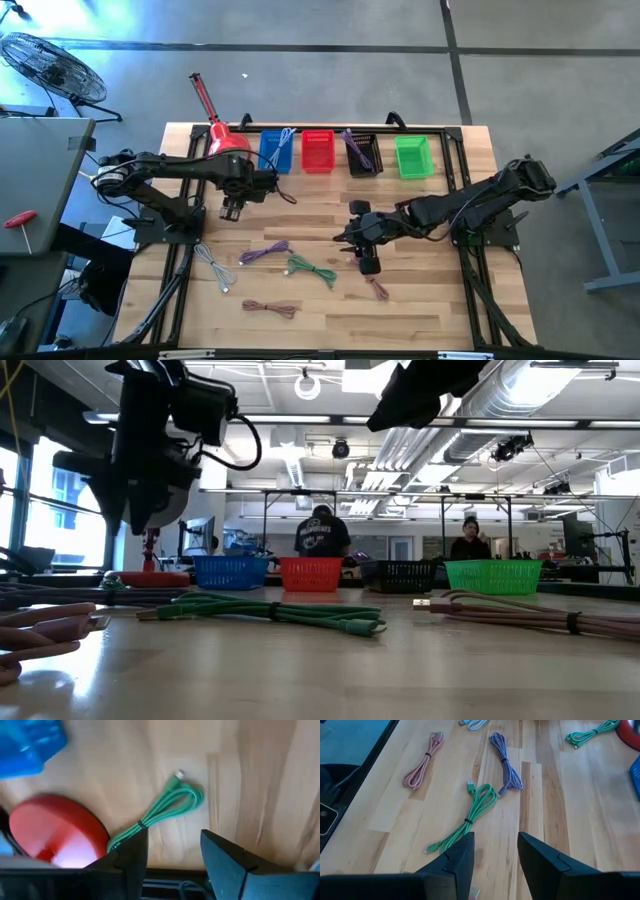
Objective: Pick & Place USB Port
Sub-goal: Put the left green charger cable into the green bin
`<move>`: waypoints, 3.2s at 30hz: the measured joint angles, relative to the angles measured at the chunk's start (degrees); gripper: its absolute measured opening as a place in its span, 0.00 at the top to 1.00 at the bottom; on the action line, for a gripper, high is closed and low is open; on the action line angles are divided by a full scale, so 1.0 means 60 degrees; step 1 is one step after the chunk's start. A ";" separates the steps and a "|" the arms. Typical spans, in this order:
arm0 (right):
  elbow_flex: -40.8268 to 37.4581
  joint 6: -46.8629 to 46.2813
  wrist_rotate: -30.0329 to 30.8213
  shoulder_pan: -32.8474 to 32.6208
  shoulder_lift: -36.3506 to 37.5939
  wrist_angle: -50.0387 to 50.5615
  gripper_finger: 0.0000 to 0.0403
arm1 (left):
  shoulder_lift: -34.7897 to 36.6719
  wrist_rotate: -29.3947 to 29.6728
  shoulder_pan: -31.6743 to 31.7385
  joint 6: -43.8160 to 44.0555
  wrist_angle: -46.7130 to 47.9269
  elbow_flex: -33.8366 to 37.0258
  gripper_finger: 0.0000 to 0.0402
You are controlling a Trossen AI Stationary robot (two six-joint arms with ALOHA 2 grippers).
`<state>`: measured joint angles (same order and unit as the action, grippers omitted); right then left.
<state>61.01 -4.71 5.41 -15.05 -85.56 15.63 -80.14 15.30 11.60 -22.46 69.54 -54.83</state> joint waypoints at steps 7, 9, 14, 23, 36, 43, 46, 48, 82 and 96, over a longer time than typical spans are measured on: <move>0.0000 0.0005 0.0000 0.0000 0.0000 0.0015 0.65 | 0.0000 0.0224 0.0000 -0.1249 -0.0533 0.0825 0.55; 0.0000 0.0015 0.0000 0.0000 0.0000 0.0014 0.65 | 0.0000 0.0228 0.0000 -0.1294 -0.0774 0.1047 0.55; 0.0000 0.0029 0.0000 0.0000 0.0000 0.0013 0.65 | 0.0000 0.0352 0.0000 -0.1826 -0.1361 0.1612 0.55; 0.0000 0.0029 0.0000 0.0000 0.0000 0.0002 0.65 | 0.0000 0.1323 0.0007 -0.2777 -0.2323 0.2158 0.55; -0.0004 0.0026 -0.0004 0.0000 0.0000 0.0002 0.65 | -0.0664 0.1149 0.0011 -0.3220 -0.2567 0.2179 0.55; -0.0004 -0.0084 -0.0007 0.0000 0.0000 0.0005 0.65 | -0.1767 0.1176 0.0011 -0.3234 -0.2650 0.2176 0.55; -0.0004 -0.0138 -0.0007 0.0000 0.0000 0.0009 0.65 | -0.2277 0.1405 -0.0004 -0.3281 -0.2665 0.2131 0.57; -0.0004 -0.0142 -0.0008 0.0000 0.0000 0.0009 0.65 | -0.2589 0.1594 -0.0007 -0.3300 -0.2699 0.2128 0.62; -0.0004 -0.0199 0.0000 0.0000 0.0000 0.0150 0.65 | -0.3013 0.1553 -0.2838 0.1451 -0.0158 -0.3058 1.00; -0.0004 -0.0727 0.0076 -0.0603 0.0000 0.0787 0.65 | -0.2568 0.1654 -0.4122 0.3322 -0.0607 -0.5746 1.00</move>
<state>60.99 -9.07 5.87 -18.66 -85.56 20.35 -95.55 25.22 -13.13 -2.53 65.89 -89.30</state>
